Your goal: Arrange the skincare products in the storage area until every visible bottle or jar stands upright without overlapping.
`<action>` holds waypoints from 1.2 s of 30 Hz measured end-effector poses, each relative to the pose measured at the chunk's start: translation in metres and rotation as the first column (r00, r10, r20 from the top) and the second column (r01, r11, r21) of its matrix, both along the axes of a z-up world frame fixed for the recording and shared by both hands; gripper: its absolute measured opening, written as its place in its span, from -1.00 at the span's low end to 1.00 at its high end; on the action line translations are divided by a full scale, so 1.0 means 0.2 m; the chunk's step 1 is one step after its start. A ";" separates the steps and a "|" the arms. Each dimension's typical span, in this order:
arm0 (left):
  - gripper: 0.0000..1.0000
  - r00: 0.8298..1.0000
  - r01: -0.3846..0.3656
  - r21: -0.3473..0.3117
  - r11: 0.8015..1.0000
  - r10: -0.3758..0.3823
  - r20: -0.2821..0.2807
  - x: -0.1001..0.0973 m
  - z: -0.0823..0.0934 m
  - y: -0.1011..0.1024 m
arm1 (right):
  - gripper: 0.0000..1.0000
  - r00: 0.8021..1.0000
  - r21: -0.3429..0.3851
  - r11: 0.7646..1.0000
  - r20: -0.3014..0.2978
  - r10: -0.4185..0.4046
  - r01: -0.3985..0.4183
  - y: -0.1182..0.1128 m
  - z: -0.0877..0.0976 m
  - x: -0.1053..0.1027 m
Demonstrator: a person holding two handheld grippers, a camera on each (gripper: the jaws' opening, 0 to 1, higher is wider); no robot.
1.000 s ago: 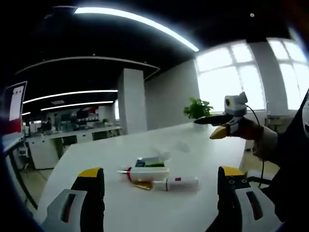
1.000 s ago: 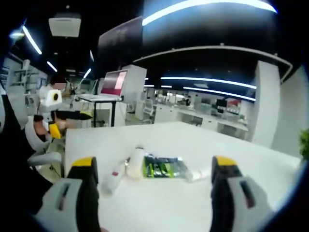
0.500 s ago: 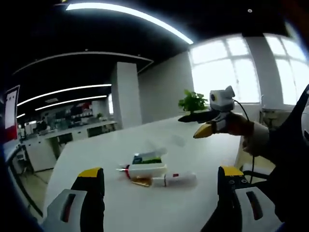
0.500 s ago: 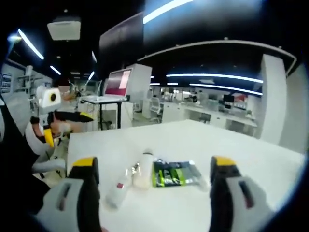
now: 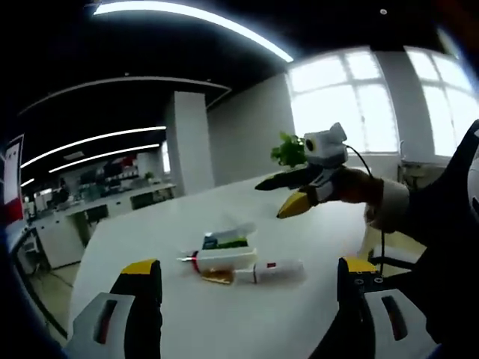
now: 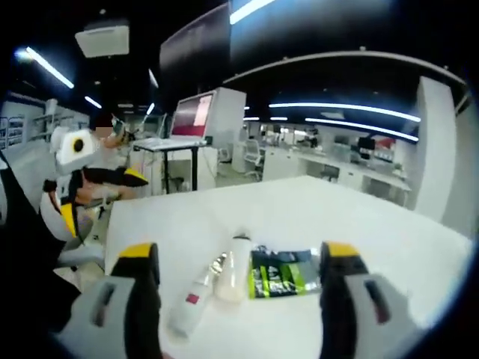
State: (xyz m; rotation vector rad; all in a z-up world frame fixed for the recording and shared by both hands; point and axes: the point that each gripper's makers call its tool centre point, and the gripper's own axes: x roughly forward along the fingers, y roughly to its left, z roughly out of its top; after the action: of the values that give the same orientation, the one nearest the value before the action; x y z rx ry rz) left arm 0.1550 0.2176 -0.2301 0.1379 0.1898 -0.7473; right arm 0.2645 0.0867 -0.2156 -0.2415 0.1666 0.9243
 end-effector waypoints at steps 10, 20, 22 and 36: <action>0.99 1.000 0.004 -0.024 1.000 -0.004 -0.008 0.01 0.00 0.02 | 0.59 0.999 -0.042 0.998 -0.032 0.044 -0.046 0.11 0.00 0.05; 0.99 1.000 0.013 -0.034 0.999 -0.013 -0.012 0.02 -0.01 -0.01 | 0.58 0.995 -0.087 0.995 -0.094 0.037 -0.045 0.20 -0.07 0.09; 0.99 0.999 0.029 -0.025 0.999 -0.030 -0.018 0.01 -0.01 -0.02 | 0.57 0.991 -0.068 0.996 -0.125 0.043 -0.052 0.22 -0.08 0.11; 0.99 1.000 0.029 -0.019 0.999 -0.029 -0.010 0.00 -0.02 0.06 | 0.42 0.979 -0.088 0.994 -0.201 0.041 -0.060 0.36 -0.17 0.20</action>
State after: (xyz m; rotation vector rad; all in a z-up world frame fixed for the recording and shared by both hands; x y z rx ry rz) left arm 0.1547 0.2294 -0.2333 0.1190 0.1903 -0.7784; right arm 0.3055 0.1579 -0.2506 -0.2410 0.3907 0.9924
